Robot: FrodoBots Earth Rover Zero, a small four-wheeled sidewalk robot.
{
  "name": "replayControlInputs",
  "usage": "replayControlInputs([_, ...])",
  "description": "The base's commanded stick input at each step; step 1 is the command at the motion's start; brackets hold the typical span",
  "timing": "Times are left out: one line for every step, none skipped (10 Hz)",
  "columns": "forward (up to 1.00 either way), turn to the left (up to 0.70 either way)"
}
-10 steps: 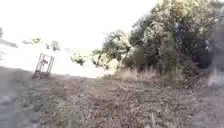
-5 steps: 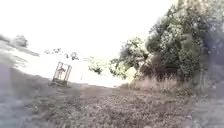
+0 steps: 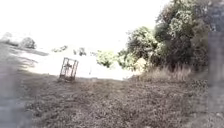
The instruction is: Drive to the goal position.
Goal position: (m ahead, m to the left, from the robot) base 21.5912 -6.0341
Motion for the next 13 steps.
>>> replayControlInputs([0.70, 0.00])
replayControlInputs([0.70, 0.00])
replayControlInputs([0.70, 0.00])
replayControlInputs([0.70, 0.00])
replayControlInputs([0.70, 0.00])
replayControlInputs([0.70, 0.00])
replayControlInputs([0.70, -0.35])
replayControlInputs([0.70, -0.35])
replayControlInputs([0.70, -0.35])
replayControlInputs([0.70, -0.28])
replayControlInputs([0.70, -0.04])
replayControlInputs([0.70, 0.00])
replayControlInputs([0.70, -0.02])
